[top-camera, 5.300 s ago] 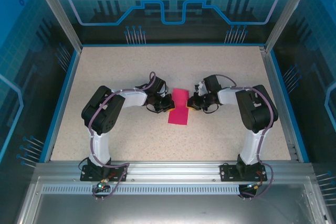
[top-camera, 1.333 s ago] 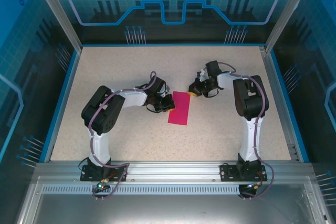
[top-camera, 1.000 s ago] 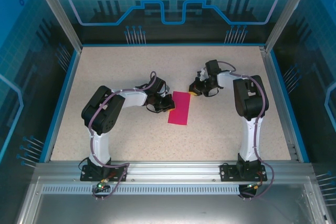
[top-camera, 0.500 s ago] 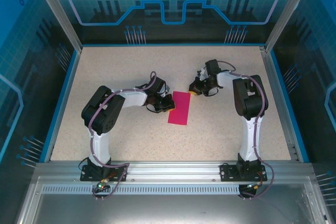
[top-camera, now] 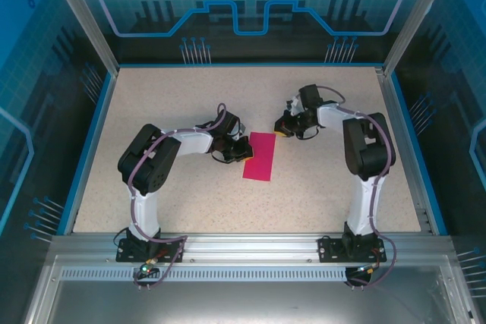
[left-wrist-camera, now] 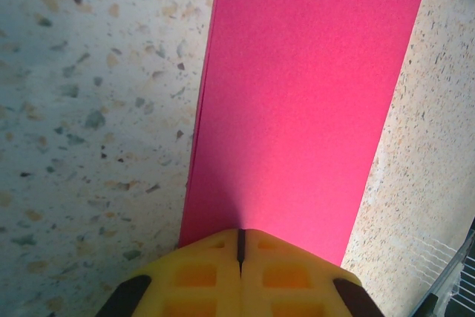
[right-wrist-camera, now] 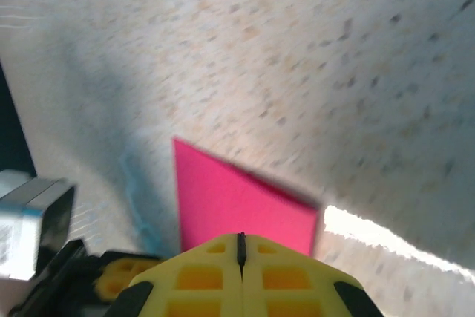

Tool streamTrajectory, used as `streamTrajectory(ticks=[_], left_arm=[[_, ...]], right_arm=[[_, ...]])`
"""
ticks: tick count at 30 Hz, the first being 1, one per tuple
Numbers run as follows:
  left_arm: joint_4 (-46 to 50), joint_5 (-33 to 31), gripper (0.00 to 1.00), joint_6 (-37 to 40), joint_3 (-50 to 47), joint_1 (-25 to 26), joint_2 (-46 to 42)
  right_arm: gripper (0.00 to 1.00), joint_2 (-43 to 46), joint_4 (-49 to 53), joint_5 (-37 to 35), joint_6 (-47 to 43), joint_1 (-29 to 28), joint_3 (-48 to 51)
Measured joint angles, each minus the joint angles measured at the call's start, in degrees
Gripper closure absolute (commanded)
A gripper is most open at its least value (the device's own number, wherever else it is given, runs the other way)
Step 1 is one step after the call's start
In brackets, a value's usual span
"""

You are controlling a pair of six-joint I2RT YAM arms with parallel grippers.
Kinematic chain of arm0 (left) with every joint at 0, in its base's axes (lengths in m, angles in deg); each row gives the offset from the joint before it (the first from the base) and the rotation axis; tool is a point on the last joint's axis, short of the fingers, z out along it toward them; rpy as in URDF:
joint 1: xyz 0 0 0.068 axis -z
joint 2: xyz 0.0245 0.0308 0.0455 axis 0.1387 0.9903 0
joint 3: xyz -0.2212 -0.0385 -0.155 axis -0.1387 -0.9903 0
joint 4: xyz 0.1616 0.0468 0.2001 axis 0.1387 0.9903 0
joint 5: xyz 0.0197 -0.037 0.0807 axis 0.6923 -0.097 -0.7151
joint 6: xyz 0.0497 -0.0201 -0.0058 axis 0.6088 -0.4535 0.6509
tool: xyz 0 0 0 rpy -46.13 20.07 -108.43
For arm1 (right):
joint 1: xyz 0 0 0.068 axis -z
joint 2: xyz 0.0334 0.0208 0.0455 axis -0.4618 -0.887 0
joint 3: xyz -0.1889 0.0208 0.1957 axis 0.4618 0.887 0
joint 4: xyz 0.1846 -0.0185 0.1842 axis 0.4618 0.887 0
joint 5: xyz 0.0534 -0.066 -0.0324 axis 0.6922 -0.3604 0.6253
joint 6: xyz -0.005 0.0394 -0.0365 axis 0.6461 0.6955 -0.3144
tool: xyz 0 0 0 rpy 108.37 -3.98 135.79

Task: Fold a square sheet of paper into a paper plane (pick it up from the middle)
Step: Fold the square sheet of paper in half at the center of the table.

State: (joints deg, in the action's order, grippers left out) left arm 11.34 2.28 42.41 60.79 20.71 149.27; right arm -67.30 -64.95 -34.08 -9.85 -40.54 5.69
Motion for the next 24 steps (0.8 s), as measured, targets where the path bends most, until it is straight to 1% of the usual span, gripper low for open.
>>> streamTrajectory(ticks=[4, 7, 13, 17, 24], left_arm=[[0.0, 0.0, 1.0, 0.0, 0.0, 0.0, -0.02], [0.0, 0.0, 1.0, 0.0, 0.0, 0.0, -0.02], [-0.02, 0.0, 1.0, 0.0, 0.0, 0.0, -0.02], [-0.02, 0.0, 1.0, 0.0, 0.0, 0.0, -0.02], [0.0, 0.0, 1.0, 0.0, 0.0, 0.0, -0.02]], right_arm=[[1.0, 6.99, -3.28, 0.26, 1.29, -1.79, 6.51], [1.0, 9.22, -5.73, 0.28, 2.75, -4.15, 11.8], [1.0, 9.27, -10.16, 0.44, 5.88, -8.15, 20.02], [1.0, 8.57, -13.6, 0.44, 7.37, -8.35, 23.12], [1.0, 8.96, -17.42, 1.53, 8.0, -8.15, 25.38]])
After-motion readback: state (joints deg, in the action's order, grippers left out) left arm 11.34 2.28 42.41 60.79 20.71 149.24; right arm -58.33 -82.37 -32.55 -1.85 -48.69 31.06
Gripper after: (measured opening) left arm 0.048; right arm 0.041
